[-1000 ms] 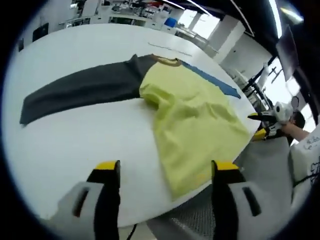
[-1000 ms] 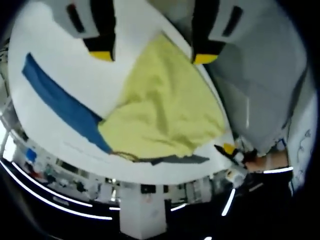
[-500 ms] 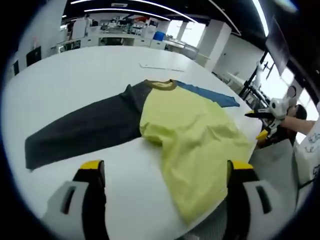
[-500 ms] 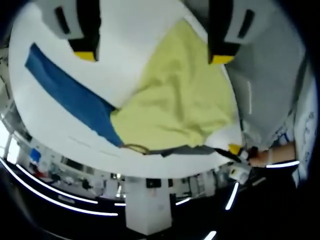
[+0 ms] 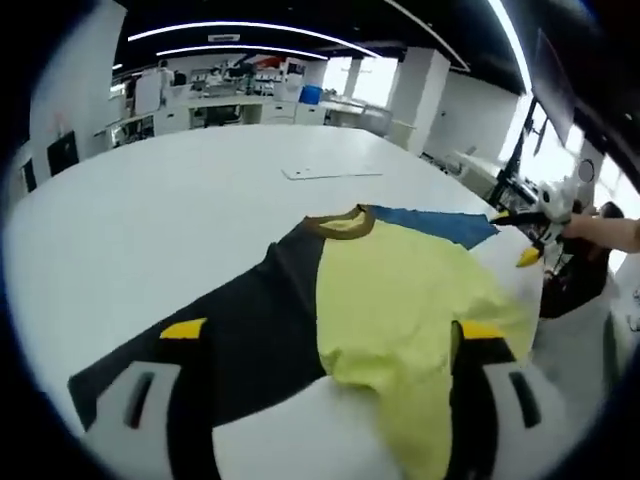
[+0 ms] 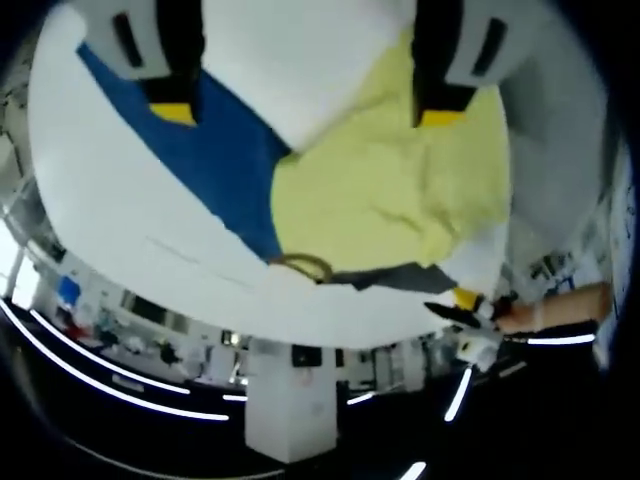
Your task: Fold the garment on the visible template until the final outline fits inside the template.
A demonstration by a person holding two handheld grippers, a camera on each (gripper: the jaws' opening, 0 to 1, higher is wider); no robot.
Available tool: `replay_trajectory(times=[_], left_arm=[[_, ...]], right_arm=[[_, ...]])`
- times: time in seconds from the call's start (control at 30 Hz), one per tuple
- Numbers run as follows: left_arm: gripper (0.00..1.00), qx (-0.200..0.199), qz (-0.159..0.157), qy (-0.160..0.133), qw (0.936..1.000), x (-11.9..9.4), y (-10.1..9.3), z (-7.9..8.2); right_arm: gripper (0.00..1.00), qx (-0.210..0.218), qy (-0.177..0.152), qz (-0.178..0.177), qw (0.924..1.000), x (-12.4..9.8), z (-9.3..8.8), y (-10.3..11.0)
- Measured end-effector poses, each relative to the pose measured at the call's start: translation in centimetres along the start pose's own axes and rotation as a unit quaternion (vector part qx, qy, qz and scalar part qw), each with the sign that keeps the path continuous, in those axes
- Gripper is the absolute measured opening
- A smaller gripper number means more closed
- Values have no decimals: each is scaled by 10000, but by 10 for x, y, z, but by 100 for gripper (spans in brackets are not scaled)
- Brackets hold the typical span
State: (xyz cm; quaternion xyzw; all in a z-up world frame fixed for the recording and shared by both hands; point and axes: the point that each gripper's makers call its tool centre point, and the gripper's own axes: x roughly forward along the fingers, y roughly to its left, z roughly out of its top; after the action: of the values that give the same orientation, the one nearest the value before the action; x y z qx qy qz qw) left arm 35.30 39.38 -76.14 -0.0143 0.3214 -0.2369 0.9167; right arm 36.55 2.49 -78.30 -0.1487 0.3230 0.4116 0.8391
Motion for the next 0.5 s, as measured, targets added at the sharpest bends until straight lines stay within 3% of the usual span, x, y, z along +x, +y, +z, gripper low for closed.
replay_trajectory(times=[0.23, 0.5], left_arm=[[92, 178, -69, -3, 9998, 16, 6, 16], [90, 387, -466, -161, 9980, 34, 17, 30]], right_arm=[[84, 33, -102, 19, 9999, 15, 23, -17], [81, -30, -171, 135, 9998, 29, 45, -30]])
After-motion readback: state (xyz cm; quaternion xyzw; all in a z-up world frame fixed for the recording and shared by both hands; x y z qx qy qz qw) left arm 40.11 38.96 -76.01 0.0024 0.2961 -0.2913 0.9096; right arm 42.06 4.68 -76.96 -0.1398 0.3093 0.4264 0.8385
